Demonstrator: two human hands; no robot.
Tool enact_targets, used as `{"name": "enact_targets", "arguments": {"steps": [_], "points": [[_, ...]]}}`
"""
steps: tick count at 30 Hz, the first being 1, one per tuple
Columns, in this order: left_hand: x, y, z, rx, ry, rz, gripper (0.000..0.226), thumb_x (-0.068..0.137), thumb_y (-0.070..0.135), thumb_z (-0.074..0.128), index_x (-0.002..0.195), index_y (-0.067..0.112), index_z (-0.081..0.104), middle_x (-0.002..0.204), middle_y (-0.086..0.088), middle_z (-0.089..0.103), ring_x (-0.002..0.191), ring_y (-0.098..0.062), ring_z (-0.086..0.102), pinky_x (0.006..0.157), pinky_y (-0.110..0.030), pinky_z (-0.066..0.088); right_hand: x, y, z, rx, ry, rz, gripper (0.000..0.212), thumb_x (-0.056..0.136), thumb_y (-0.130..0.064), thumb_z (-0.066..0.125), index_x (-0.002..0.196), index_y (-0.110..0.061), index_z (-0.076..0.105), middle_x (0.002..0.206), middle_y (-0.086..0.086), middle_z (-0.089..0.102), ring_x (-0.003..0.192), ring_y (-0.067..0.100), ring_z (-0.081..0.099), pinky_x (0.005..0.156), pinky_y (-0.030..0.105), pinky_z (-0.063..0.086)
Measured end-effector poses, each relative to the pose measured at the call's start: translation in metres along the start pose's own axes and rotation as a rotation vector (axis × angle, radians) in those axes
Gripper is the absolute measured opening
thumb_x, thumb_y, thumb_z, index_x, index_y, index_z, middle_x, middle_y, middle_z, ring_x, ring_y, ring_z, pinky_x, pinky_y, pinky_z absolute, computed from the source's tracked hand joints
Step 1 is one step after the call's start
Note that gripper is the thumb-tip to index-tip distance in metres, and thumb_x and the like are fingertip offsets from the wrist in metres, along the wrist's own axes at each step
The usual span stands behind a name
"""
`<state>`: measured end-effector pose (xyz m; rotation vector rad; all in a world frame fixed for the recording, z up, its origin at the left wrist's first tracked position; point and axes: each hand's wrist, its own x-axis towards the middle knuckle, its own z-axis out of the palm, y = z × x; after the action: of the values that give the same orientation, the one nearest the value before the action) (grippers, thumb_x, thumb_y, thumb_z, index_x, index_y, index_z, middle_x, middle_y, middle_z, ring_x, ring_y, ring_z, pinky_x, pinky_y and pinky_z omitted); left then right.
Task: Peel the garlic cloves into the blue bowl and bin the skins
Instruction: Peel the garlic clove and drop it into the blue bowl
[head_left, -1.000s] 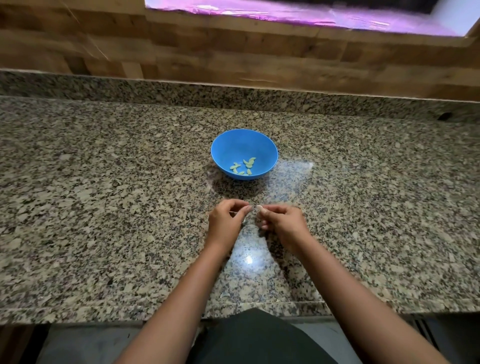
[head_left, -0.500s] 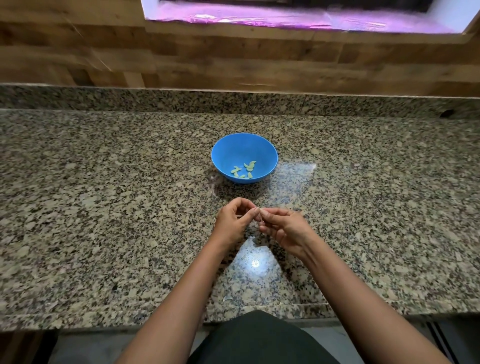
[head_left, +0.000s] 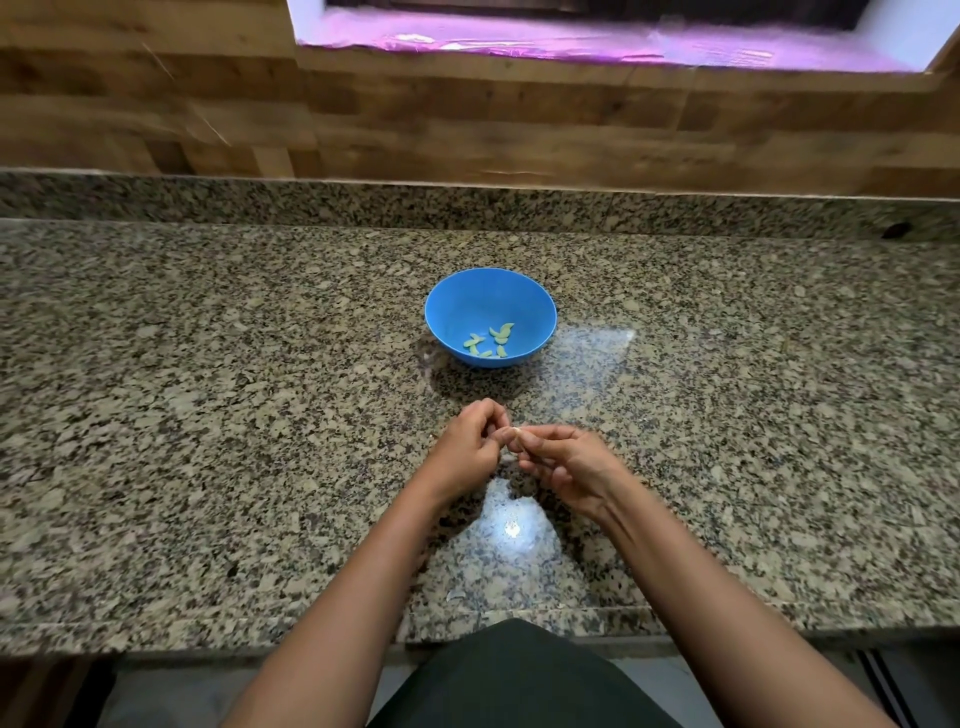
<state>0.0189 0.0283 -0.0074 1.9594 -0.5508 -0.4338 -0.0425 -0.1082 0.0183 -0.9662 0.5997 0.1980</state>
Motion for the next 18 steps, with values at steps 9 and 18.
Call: {"name": "enact_targets", "arguments": {"steps": [9, 18], "points": [[-0.003, 0.008, 0.007, 0.191, 0.054, 0.046, 0.007, 0.094, 0.004, 0.042, 0.090, 0.010, 0.043, 0.093, -0.002, 0.043, 0.083, -0.016, 0.043, 0.065, -0.022, 0.035, -0.001, -0.002, 0.005, -0.036, 0.034, -0.052, 0.009, 0.084, 0.010, 0.056, 0.090, 0.013, 0.061, 0.079, 0.017, 0.063, 0.056, 0.015, 0.058, 0.053, 0.019, 0.053], [-0.005, 0.010, 0.016, 0.242, 0.136, 0.064, 0.013, 0.090, -0.002, 0.037, 0.087, 0.011, 0.037, 0.087, 0.003, 0.035, 0.072, -0.010, 0.035, 0.057, -0.015, 0.028, 0.001, -0.002, 0.006, -0.094, 0.032, -0.110, 0.006, 0.082, 0.010, 0.058, 0.084, 0.011, 0.064, 0.070, 0.014, 0.066, 0.055, 0.014, 0.059, 0.051, 0.019, 0.052]]}}
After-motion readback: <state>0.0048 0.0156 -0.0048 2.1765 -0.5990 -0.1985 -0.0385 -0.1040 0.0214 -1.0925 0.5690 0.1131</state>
